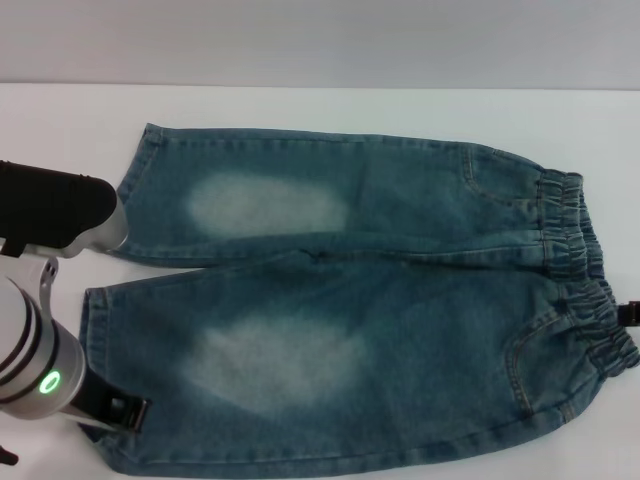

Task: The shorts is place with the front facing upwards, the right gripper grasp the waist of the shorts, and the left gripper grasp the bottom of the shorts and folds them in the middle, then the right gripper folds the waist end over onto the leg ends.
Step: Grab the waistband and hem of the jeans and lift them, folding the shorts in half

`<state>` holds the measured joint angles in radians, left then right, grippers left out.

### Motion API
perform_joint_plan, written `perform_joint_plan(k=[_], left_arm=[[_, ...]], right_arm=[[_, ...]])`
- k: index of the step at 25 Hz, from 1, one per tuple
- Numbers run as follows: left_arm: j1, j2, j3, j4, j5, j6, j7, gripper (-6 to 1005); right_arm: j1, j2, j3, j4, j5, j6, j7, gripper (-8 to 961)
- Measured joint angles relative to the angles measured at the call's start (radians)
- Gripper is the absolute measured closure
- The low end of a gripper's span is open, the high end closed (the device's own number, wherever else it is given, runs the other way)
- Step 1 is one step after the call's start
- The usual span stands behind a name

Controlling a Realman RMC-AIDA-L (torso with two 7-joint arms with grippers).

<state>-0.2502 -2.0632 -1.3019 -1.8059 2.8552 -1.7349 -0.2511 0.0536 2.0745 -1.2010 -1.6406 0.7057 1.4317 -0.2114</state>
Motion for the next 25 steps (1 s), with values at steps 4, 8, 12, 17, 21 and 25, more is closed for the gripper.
perform_joint_plan(k=[4,8,12,17,21,25], left_arm=[[0.0,0.0,0.001,0.001,0.001,0.004,-0.001,998],[-0.005,0.0,0.0,0.003,0.001,0.005,-0.001,998],[-0.013,0.0,-0.003,0.006,0.0,0.005,-0.001,997],[-0.018,0.0,-0.006,0.007,0.0,0.005,-0.002,997],[-0.019,0.0,-0.007,0.008,-0.001,0.005,-0.002,998],[-0.022,0.0,-0.008,0.01,0.0,0.006,-0.002,998]], right_arm=[[0.014,0.0,-0.01,0.038,0.001,-0.013,-0.007,227],[0.031,0.001,-0.011,0.078,0.001,-0.017,-0.019,231],[0.045,0.001,-0.011,0.103,0.002,-0.021,-0.023,235],[0.055,0.002,-0.013,0.123,0.003,-0.03,-0.024,240],[0.065,0.003,-0.019,0.145,0.003,-0.04,-0.024,244],[0.073,0.002,-0.023,0.159,0.003,-0.046,-0.025,248]])
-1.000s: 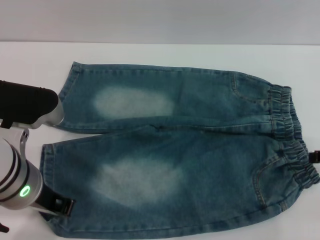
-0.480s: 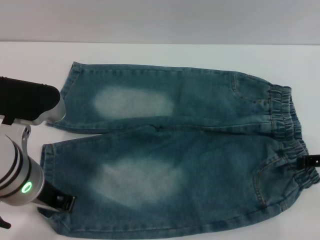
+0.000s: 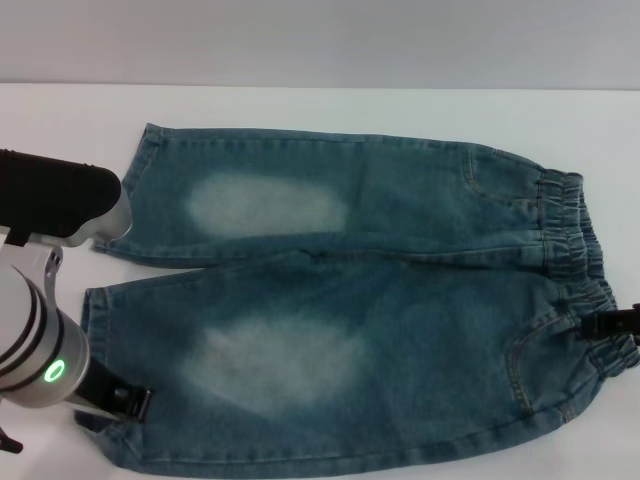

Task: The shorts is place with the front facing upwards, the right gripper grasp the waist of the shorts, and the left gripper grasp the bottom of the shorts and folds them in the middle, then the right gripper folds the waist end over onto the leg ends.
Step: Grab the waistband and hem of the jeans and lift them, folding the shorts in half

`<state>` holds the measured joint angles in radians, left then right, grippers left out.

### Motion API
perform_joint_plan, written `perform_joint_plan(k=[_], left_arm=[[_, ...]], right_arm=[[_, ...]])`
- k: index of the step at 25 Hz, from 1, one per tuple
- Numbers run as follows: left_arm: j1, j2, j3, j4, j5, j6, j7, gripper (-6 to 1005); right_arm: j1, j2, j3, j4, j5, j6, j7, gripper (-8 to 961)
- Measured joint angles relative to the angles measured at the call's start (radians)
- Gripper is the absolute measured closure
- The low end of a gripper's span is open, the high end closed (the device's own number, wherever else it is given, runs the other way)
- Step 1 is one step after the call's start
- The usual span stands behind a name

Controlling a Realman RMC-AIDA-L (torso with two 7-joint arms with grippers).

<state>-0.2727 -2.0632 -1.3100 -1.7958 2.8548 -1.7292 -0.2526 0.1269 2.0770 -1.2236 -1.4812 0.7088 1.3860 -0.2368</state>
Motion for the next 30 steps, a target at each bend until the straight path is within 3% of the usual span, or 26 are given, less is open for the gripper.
perform_joint_plan(k=[15,30], left_arm=[[-0.006,0.002,0.0,0.009,0.0,0.005,0.009,997],[-0.01,0.002,-0.002,0.018,0.0,0.01,0.017,998]], right_arm=[[0.008,-0.001,-0.011,0.033,0.03,-0.007,-0.032,264],[0.007,-0.002,-0.011,0.03,0.057,0.0,-0.047,872]])
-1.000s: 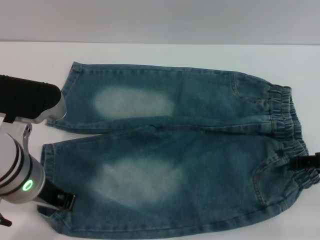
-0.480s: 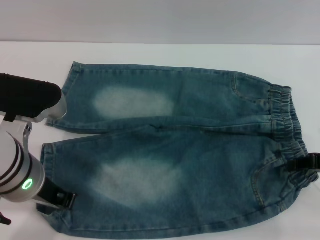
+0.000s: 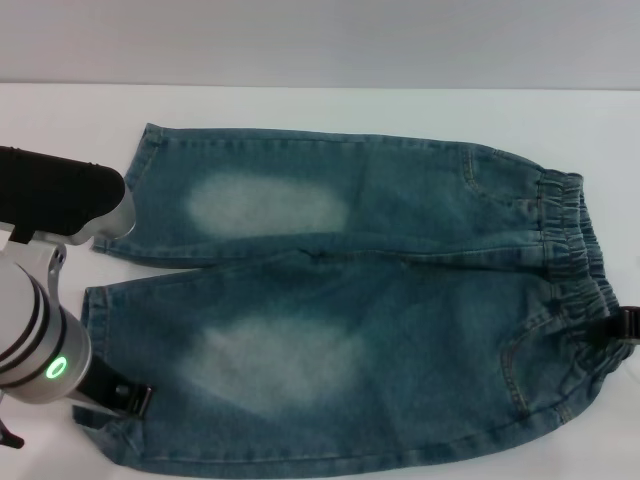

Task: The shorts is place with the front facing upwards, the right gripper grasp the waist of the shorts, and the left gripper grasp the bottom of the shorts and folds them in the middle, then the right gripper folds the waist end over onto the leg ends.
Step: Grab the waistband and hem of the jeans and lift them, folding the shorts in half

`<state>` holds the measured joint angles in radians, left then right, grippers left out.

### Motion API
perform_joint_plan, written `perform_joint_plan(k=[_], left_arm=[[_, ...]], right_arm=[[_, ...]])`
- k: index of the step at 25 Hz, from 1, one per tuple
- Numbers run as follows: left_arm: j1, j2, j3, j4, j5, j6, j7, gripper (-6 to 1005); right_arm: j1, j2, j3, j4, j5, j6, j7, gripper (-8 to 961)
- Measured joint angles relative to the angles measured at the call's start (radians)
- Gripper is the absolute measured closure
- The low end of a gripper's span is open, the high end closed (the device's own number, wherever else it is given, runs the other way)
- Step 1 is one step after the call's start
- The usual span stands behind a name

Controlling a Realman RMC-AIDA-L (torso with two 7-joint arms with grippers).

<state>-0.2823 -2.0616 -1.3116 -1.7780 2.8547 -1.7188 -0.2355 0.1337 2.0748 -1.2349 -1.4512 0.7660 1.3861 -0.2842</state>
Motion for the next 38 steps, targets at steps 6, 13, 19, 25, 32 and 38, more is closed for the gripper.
perform_joint_plan(k=[6,13,19,25,32,38], left_arm=[[0.003,0.0,-0.001,0.006,0.0,0.012,0.002,997],[0.024,0.002,-0.013,-0.023,0.003,0.039,0.002,998],[0.05,0.003,-0.057,-0.045,0.01,0.126,0.024,998],[0.084,0.003,-0.133,-0.042,0.009,0.265,0.056,997],[0.102,0.002,-0.248,0.017,-0.005,0.457,0.091,997],[0.094,0.003,-0.284,0.102,-0.068,0.619,0.1,998]], right_arm=[[-0.004,-0.001,0.007,0.003,0.045,0.0,-0.016,933],[-0.016,-0.001,0.03,0.023,0.16,-0.008,-0.064,942],[-0.004,-0.001,0.149,0.143,0.37,-0.017,-0.174,943],[0.035,-0.005,0.312,0.387,0.617,-0.016,-0.354,943],[0.094,-0.05,0.467,0.772,0.903,0.035,-0.582,943],[0.103,-0.055,0.527,0.902,1.008,0.041,-0.656,944]])
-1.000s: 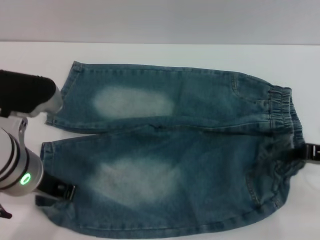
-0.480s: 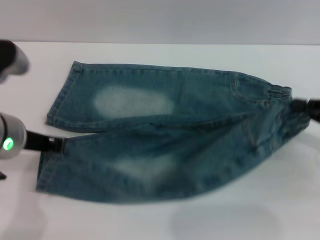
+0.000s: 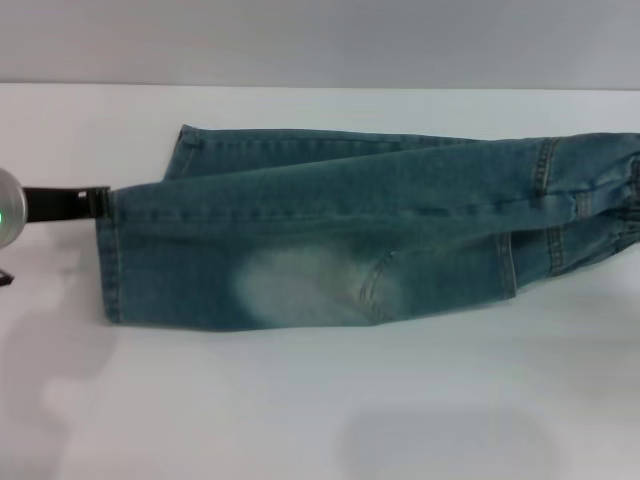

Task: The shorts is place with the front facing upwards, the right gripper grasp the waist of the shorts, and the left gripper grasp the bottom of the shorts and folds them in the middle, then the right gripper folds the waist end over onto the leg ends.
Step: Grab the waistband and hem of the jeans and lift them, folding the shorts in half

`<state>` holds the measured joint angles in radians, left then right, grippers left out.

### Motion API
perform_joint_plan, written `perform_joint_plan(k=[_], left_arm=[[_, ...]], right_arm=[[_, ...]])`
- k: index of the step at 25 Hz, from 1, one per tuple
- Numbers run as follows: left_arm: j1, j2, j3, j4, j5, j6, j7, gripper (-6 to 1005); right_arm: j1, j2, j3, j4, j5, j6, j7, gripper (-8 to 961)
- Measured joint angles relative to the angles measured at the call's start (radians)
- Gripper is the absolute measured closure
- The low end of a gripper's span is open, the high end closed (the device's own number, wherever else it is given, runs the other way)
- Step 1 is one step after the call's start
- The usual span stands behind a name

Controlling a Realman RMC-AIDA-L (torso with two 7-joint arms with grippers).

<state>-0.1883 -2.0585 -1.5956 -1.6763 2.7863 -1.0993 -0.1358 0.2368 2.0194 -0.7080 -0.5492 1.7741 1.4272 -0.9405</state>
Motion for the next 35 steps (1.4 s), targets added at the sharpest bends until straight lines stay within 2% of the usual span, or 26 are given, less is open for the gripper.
perform_joint_plan(k=[11,15,22,30,35], left_arm=[[-0.041,0.0,-0.017,0.059,-0.067,0.128,0.061,997],[-0.058,0.0,-0.017,0.094,-0.111,0.198,0.104,997],[-0.144,0.0,-0.042,0.235,-0.199,0.272,0.203,998],[-0.228,0.0,-0.084,0.379,-0.32,0.355,0.33,998],[-0.28,0.0,-0.1,0.502,-0.396,0.445,0.409,997]], right_arm=[[0.025,0.008,0.086,0.078,0.033,0.001,-0.011,942],[0.041,0.009,0.096,0.13,0.095,-0.003,-0.009,932],[0.064,0.017,0.12,0.158,0.145,-0.021,-0.016,908],[0.096,0.022,0.134,0.163,0.146,-0.121,-0.022,881],[0.119,0.022,0.169,0.165,0.146,-0.274,-0.05,865]])
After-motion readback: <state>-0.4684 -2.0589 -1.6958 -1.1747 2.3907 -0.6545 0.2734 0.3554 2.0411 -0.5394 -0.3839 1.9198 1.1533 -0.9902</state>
